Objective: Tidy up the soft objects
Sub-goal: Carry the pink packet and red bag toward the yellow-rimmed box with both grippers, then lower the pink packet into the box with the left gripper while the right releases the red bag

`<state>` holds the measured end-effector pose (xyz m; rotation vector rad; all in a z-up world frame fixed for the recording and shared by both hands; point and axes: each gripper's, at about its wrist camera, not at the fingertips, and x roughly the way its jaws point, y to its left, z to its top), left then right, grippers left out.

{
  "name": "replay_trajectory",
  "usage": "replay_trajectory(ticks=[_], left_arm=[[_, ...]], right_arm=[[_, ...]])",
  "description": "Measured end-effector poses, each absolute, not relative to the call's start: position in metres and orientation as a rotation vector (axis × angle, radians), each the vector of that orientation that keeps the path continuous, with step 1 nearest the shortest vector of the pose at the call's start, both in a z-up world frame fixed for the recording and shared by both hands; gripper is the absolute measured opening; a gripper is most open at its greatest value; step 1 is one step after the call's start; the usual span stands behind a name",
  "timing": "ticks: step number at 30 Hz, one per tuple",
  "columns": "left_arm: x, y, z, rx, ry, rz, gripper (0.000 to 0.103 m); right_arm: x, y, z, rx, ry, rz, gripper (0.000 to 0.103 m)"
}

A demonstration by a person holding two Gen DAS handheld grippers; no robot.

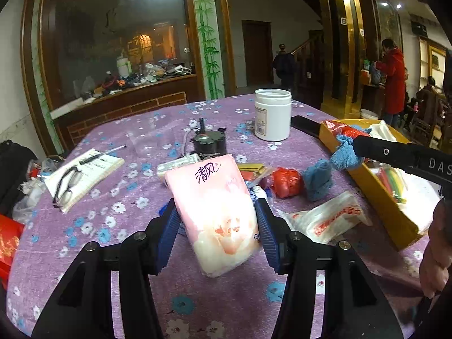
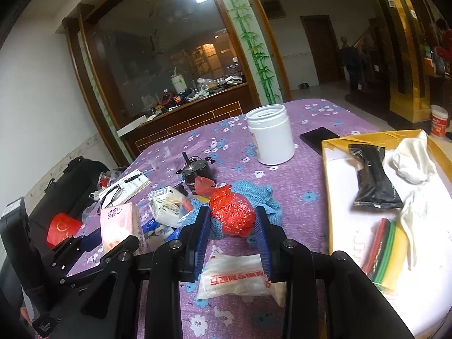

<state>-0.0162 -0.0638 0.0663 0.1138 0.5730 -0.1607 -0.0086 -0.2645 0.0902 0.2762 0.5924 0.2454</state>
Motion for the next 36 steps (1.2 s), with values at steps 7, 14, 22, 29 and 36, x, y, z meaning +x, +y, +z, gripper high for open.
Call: replay_trajectory(ticks=[7, 14, 22, 29, 36], left_arm=[[-0.016, -0.074, 0.076, 0.057, 0.629, -0.235, 0.052], [-0.01, -0.144, 0.098, 0.041, 0.662, -0.398, 0.052], [0.002, -0.248, 0.09, 0.015, 0.773, -0.623, 0.052], [-0.011, -0.277, 0.067, 0.094, 0.825, -0.721, 0.052], [-0.027, -0.287, 0.063, 0.16, 0.828, -0.765, 0.053]], right_arm=[[-0.021, -0.29, 0.101, 0.259, 0.572, 0.183, 0.033], [-0.032, -0.351, 0.103, 0.352, 0.545, 0.066, 0.033], [-0.052, -0.414, 0.097, 0.414, 0.552, -0.092, 0.034], [-0.061, -0.45, 0.074, 0.446, 0.643, -0.216, 0.034], [-0.058, -0.455, 0.056, 0.478, 0.717, -0.277, 0.04]])
